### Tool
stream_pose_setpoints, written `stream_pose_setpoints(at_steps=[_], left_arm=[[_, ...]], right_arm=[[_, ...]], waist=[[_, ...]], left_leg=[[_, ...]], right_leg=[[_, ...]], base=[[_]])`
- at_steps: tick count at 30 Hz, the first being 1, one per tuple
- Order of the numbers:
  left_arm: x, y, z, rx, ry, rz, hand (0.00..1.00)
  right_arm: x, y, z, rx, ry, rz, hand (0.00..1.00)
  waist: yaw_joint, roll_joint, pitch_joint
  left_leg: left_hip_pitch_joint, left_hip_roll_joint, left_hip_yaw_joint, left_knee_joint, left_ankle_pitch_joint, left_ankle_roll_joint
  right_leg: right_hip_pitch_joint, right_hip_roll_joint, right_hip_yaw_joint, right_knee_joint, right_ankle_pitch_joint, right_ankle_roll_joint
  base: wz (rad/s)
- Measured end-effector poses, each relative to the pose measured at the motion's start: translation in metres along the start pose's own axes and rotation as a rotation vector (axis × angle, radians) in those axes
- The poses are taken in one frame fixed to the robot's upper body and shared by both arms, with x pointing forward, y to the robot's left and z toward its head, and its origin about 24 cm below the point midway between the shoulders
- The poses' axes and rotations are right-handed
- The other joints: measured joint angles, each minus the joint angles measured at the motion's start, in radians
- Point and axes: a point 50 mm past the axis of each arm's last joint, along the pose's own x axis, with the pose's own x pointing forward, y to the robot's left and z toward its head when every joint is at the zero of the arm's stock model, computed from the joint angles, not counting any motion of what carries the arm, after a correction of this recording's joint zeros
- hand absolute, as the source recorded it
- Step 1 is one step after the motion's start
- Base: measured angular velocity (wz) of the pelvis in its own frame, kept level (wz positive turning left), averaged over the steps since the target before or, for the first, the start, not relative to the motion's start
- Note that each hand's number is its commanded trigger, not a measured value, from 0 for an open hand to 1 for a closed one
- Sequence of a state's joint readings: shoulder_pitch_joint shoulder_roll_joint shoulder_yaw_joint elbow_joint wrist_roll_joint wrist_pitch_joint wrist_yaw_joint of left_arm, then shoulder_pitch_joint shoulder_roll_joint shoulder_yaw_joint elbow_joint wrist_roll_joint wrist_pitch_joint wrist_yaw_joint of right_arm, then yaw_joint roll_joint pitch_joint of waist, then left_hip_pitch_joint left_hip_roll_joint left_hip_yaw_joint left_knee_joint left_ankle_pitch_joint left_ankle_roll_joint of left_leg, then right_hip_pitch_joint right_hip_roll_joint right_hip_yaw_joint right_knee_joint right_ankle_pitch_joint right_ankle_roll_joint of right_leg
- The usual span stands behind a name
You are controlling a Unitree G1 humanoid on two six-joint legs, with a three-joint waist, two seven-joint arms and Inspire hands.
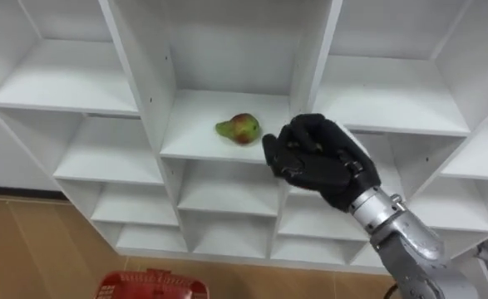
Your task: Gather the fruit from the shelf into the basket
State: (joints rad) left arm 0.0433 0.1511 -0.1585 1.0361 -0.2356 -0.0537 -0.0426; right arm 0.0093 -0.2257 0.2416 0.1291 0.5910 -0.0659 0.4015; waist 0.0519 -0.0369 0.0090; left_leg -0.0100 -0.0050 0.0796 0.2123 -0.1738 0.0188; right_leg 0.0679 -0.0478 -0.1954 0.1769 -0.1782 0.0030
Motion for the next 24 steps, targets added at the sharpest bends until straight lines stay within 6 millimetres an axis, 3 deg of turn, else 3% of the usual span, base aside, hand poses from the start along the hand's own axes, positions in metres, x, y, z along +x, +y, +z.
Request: stream_pose_setpoints(at_steps=[2,11,15,24], left_arm=[[0.002,-0.005,0.013,0.016,-0.044,-0.012,1.00],[0.012,-0.032,0.068,0.035,-0.204,-0.074,1.00],[0.012,-0.042,0.076,0.041,-0.223,-0.102,1.00],[0.013,-0.053,0.071,0.076,-0.202,-0.138,1.00]], right_arm=[[-0.003,-0.005,-0.021,0.038,0.082,-0.037,1.00],[-0.009,-0.010,-0.075,0.151,0.283,-0.124,1.00],[-0.011,-0.009,-0.091,0.184,0.355,-0.140,1.00],[-0.017,-0.018,-0.119,0.208,0.516,-0.205,1.00]], waist=[[-0.001,0.000,0.0033],[-0.001,-0.010,0.0101],[0.002,-0.008,0.0112],[-0.013,0.017,0.0234]], left_leg=[[-0.021,0.000,0.000,0.006,0.000,0.001],[-0.117,0.002,0.006,0.025,0.009,0.005],[-0.139,0.007,0.009,0.029,0.009,0.005],[-0.208,0.009,0.008,0.053,0.010,0.006]], right_leg=[[-0.022,-0.001,-0.005,0.009,0.000,0.000],[-0.120,-0.002,0.000,0.029,0.006,-0.002],[-0.142,-0.001,0.000,0.029,0.009,-0.004],[-0.212,-0.003,0.000,0.056,0.010,-0.005]], base=[[0.00],[-0.01],[0.00],[0.00]])
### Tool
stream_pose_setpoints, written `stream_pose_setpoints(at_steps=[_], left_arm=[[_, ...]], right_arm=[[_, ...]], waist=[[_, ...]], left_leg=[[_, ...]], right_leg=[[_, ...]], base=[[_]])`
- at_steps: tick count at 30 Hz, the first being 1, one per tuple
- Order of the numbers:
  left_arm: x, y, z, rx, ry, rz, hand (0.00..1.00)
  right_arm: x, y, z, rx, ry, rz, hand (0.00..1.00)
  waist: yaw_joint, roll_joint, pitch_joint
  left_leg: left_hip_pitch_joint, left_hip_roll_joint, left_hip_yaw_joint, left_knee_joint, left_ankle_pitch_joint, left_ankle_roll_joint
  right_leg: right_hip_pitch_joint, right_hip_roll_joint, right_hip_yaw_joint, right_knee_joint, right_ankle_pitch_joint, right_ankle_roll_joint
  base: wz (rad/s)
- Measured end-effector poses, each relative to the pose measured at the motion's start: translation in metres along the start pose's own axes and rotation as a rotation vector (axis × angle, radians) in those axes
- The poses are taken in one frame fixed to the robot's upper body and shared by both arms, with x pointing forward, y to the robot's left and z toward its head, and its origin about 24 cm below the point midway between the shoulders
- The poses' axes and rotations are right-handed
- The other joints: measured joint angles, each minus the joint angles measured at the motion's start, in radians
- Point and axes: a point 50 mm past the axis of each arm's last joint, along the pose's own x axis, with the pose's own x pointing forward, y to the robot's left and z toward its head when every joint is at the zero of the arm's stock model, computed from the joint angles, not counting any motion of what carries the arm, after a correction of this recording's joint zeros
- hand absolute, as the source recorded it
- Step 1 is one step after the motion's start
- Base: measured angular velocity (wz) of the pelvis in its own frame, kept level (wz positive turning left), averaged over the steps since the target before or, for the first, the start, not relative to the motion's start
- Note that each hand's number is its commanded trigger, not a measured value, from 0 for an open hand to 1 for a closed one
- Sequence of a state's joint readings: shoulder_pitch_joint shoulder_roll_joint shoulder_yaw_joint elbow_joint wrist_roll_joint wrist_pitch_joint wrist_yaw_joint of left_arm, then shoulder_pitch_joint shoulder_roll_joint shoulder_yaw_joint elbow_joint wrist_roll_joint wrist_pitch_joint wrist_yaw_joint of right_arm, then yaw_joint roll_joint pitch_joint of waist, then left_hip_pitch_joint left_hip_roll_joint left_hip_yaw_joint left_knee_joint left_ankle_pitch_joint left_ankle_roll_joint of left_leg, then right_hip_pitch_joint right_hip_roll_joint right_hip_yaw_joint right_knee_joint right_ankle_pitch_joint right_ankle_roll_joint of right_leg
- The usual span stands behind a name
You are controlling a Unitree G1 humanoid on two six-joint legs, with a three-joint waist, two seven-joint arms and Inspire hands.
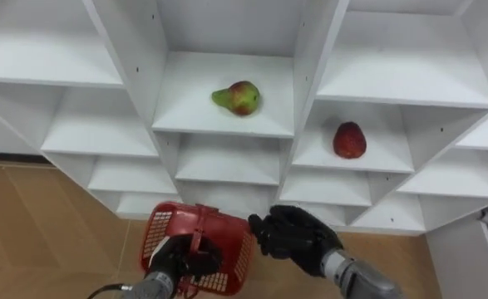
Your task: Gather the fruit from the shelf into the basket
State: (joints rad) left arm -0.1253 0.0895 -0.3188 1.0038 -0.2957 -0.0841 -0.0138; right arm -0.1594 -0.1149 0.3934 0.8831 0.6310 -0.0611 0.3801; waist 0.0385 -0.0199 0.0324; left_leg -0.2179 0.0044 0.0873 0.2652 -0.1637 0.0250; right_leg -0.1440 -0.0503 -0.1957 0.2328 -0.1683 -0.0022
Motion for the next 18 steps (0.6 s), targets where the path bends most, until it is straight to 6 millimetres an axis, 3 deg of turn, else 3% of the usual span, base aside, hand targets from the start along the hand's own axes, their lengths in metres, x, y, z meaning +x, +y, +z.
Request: stream_pose_setpoints(at_steps=[4,18], left_arm=[[0.002,-0.002,-0.003,-0.006,0.024,-0.013,1.00],[0.008,-0.019,0.015,-0.035,-0.022,-0.083,1.00]], right_arm=[[0.003,-0.008,-0.006,0.009,0.059,-0.043,1.00],[0.004,-0.010,-0.015,0.080,0.104,-0.074,1.00]], waist=[[-0.005,0.010,0.0074],[-0.003,0.011,0.0094]], left_leg=[[-0.020,0.001,0.002,0.008,0.002,0.003],[-0.037,0.002,0.007,0.001,0.008,0.004]], right_leg=[[-0.023,-0.002,0.004,0.010,0.000,0.000],[-0.049,-0.002,0.006,0.012,0.001,-0.002]], base=[[0.00],[0.00]])
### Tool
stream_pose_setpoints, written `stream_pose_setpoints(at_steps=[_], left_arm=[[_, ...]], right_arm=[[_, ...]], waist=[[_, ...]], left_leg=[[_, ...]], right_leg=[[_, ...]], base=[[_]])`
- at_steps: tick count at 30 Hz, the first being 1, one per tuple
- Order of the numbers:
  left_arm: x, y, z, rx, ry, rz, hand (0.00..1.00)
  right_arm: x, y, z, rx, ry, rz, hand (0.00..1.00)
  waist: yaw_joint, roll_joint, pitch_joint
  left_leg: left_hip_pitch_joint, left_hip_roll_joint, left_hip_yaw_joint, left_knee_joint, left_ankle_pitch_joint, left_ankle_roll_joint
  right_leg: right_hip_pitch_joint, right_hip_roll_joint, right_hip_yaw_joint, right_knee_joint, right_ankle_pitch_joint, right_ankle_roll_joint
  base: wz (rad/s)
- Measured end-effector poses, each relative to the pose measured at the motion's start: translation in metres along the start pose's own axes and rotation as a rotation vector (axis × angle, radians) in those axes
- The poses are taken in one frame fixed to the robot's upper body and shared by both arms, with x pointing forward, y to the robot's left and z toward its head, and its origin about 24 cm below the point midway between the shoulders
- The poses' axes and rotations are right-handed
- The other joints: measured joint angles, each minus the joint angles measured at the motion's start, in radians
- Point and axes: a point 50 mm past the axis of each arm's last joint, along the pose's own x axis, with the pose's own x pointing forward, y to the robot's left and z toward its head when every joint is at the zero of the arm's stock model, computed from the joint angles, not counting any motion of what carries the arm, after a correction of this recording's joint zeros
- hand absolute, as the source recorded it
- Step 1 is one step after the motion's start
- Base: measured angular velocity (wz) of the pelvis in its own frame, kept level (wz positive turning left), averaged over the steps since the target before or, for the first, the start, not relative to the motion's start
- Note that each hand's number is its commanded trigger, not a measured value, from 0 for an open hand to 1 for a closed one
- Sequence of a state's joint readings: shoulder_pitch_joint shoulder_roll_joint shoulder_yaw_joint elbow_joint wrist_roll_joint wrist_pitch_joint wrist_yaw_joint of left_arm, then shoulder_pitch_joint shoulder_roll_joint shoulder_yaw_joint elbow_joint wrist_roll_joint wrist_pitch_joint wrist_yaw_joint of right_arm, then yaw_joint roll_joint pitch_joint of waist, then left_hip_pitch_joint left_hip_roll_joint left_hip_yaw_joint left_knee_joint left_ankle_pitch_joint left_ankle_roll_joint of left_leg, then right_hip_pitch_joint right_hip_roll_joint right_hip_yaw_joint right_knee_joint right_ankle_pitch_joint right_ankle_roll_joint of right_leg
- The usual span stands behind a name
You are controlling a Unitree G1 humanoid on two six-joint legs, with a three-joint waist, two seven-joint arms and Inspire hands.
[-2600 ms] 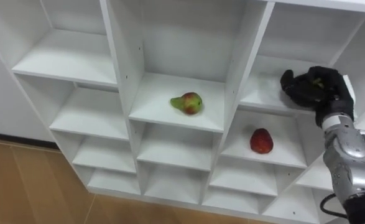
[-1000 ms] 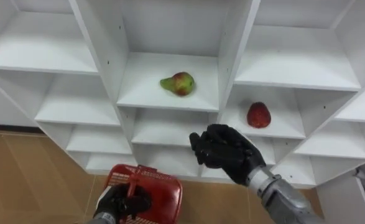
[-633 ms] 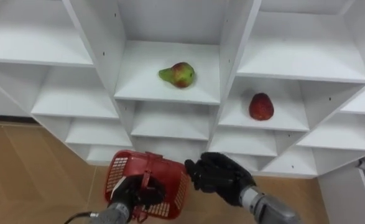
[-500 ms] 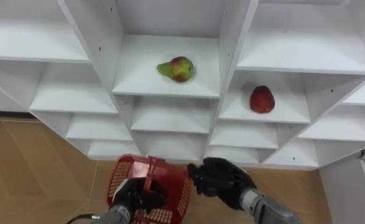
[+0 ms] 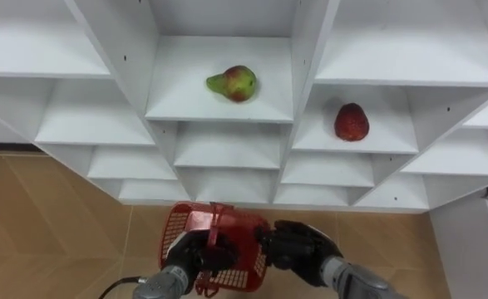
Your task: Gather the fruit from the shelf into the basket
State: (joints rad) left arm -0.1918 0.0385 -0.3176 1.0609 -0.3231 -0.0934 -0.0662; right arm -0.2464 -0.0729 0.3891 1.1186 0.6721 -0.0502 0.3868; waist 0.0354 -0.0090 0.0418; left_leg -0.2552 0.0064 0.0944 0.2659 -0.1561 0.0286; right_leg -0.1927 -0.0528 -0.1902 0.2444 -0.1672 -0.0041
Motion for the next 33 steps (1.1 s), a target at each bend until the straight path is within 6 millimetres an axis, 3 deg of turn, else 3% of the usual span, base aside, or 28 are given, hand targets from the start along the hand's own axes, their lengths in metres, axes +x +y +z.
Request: stream_pose_setpoints(at_steps=[7,12,22,33], left_arm=[[-0.001,0.000,-0.009,-0.002,0.045,-0.020,1.00],[0.000,-0.003,-0.009,-0.003,0.047,-0.028,1.00],[0.002,-0.007,-0.007,-0.004,0.048,-0.055,1.00],[0.004,-0.008,0.000,0.004,0.038,-0.080,1.00]], right_arm=[[-0.006,-0.012,-0.016,0.034,0.087,-0.041,1.00],[-0.007,-0.016,-0.016,0.071,0.093,-0.059,1.00],[-0.005,-0.014,-0.014,0.201,0.056,-0.059,1.00],[-0.001,-0.008,-0.014,0.214,0.086,-0.041,1.00]], waist=[[0.000,0.000,0.0016],[0.001,0.020,0.0164],[-0.001,0.021,0.0164],[-0.001,0.019,0.0154]], left_leg=[[-0.003,0.000,0.001,0.001,0.000,0.000],[-0.015,0.007,0.004,0.002,0.001,0.000],[-0.033,0.012,0.014,0.003,0.005,-0.002],[-0.031,0.012,0.015,0.003,0.011,-0.001]], right_leg=[[0.002,0.002,-0.003,-0.007,0.004,-0.002],[-0.010,0.003,-0.002,-0.006,0.010,-0.002],[-0.032,0.005,0.002,-0.004,0.012,-0.005],[-0.032,0.004,0.002,0.001,0.015,-0.007]], base=[[0.00],[-0.01],[-0.01],[0.00]])
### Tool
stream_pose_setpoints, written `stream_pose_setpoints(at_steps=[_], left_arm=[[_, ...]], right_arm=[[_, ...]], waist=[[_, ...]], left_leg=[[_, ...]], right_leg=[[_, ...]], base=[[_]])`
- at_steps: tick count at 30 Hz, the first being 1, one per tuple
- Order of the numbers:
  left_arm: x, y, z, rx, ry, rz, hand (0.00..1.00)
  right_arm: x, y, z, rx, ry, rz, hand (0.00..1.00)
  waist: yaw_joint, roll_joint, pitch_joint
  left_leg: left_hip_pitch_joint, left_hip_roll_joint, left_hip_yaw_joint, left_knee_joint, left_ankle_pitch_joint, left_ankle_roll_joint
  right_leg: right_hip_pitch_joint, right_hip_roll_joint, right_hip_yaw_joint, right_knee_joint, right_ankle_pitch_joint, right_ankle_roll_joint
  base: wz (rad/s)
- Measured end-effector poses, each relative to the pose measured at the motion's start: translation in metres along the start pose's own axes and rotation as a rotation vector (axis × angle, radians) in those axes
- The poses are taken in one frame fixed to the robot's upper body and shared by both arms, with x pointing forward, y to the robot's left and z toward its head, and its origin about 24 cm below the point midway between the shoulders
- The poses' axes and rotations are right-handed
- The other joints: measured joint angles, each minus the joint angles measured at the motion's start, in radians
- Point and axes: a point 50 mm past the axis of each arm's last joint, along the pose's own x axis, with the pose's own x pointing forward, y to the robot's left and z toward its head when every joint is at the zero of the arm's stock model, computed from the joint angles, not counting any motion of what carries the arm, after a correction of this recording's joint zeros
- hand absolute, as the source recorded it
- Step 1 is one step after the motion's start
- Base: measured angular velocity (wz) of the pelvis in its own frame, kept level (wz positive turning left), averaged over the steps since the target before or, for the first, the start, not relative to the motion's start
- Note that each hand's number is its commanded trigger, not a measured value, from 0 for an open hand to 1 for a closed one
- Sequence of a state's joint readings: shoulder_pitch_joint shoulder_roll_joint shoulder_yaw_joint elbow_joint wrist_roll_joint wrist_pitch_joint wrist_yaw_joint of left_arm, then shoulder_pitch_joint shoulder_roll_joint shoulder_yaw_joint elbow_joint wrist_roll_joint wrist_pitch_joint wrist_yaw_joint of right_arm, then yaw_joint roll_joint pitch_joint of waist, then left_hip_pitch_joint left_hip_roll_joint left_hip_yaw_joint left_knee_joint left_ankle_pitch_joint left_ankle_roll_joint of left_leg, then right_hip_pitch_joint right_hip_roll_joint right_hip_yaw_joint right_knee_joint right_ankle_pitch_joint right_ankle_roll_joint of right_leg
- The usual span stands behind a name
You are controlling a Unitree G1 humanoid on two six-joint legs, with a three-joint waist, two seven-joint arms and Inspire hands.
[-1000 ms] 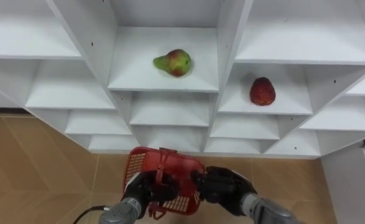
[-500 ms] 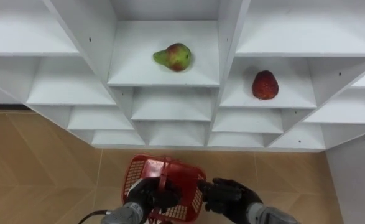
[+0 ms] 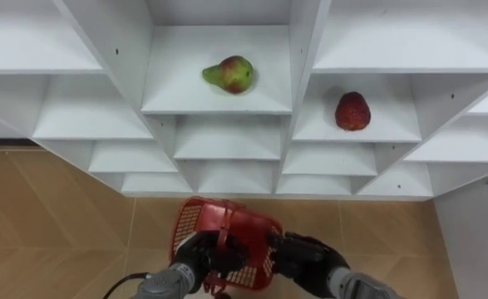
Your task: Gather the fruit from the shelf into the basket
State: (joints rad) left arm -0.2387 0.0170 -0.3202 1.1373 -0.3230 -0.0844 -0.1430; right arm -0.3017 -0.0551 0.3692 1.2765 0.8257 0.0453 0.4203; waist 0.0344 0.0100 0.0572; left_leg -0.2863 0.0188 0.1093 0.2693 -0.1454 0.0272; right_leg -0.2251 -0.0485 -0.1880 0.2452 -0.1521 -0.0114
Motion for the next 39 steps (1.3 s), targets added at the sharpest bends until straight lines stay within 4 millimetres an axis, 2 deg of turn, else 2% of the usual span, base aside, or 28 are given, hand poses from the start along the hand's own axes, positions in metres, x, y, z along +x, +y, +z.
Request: stream_pose_setpoints(at_steps=[11,12,13,14,39], left_arm=[[0.0003,-0.0012,-0.0009,0.008,0.012,-0.008,1.00],[0.0004,-0.0017,-0.0008,0.013,0.013,-0.010,1.00],[0.0006,-0.0021,-0.0002,0.017,0.013,-0.013,1.00],[0.0009,-0.0024,0.0007,0.018,0.011,-0.014,1.00],[0.0012,-0.0022,0.0022,0.019,0.008,-0.016,1.00]], right_arm=[[0.0016,0.0040,-0.0038,0.005,0.012,0.024,1.00],[0.0016,0.0039,-0.0038,0.005,0.012,0.024,0.76],[0.0016,0.0040,-0.0038,0.006,0.012,0.024,0.29],[0.0017,0.0041,-0.0038,0.005,0.012,0.024,0.00],[0.0020,0.0046,-0.0031,0.005,0.010,0.025,0.00]], waist=[[-0.001,0.000,0.0000],[-0.001,0.000,0.0000],[0.000,0.000,0.0000],[0.000,0.000,0.0000],[-0.001,0.001,-0.0002]], left_leg=[[0.000,0.002,0.001,0.000,0.002,-0.001],[0.000,0.002,0.001,0.000,0.002,-0.001],[0.000,0.002,0.001,0.001,0.002,-0.001],[0.000,0.002,0.001,0.002,0.002,-0.001],[-0.019,0.003,0.003,0.004,0.007,-0.001]], right_leg=[[-0.005,0.002,0.003,0.005,0.003,-0.002],[-0.005,0.002,0.003,0.006,0.003,-0.002],[-0.005,0.002,0.003,0.006,0.003,-0.002],[-0.005,0.003,0.005,0.006,0.003,-0.002],[-0.027,0.001,0.006,0.015,0.004,-0.003]], base=[[0.00],[0.00],[0.00],[0.00],[0.00]])
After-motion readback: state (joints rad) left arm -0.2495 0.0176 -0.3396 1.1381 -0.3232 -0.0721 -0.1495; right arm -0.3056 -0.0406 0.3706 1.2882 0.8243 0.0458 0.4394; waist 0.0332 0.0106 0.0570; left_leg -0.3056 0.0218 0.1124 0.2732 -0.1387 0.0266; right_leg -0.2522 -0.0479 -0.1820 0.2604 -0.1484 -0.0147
